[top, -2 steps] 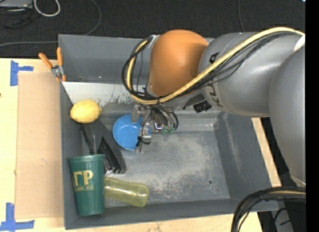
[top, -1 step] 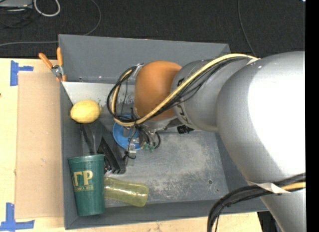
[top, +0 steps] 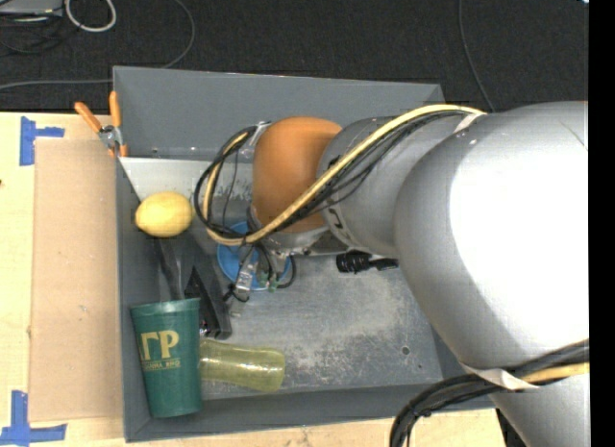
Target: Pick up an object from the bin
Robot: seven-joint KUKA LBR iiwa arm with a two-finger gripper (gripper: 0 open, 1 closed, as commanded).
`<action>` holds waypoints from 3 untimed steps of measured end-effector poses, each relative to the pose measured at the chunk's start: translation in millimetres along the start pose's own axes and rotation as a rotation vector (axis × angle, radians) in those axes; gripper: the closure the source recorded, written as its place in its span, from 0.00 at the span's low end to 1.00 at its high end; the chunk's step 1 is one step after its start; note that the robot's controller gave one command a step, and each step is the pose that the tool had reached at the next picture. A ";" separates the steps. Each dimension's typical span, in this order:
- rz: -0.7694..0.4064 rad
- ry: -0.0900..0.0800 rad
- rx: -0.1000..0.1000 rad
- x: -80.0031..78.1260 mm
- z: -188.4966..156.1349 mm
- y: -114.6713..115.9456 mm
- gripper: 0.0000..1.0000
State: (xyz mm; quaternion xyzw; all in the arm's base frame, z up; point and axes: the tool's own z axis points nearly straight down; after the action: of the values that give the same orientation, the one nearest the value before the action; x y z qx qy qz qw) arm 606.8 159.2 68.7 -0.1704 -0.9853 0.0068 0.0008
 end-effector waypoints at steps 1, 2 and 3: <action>-0.227 0.005 -0.009 -5.9 0.4 -8.5 0.00; -0.008 -0.001 0.008 -2.5 0.4 -4.3 0.00; -0.193 0.004 -0.006 -5.4 0.3 -7.3 1.00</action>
Offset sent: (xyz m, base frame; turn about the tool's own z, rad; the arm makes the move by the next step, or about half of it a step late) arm 0.0001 -0.0003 0.0000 -0.0067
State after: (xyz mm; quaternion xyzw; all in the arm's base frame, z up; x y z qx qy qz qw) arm 609.4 150.5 68.5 -0.0748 -0.9972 0.0034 0.0030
